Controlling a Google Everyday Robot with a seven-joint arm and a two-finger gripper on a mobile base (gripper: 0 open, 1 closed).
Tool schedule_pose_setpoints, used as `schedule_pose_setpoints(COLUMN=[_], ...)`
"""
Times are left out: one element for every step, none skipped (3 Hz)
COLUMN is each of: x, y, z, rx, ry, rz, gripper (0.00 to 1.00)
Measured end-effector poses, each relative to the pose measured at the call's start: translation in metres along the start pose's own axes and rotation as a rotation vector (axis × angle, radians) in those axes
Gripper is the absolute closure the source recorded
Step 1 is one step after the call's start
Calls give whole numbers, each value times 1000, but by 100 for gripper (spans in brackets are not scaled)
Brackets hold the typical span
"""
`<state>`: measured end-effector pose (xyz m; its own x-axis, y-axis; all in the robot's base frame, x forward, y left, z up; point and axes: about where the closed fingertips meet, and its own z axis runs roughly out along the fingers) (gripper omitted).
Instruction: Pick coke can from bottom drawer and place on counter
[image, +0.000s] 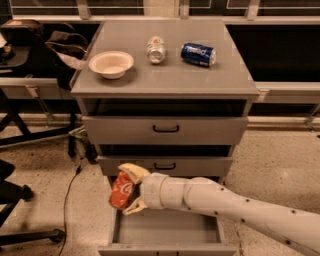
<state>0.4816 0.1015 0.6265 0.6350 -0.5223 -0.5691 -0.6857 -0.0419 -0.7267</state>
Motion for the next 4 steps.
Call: schedule_pose_setpoints(x=[-14,-22,-20,-20], y=[-35,-73,-121,-121], z=[-34,-59,-80,-80], rx=[74,139,211,211], ry=[44,68,96,96], rz=[-59,-108,-135,-135], gripper=[100,100,100,100])
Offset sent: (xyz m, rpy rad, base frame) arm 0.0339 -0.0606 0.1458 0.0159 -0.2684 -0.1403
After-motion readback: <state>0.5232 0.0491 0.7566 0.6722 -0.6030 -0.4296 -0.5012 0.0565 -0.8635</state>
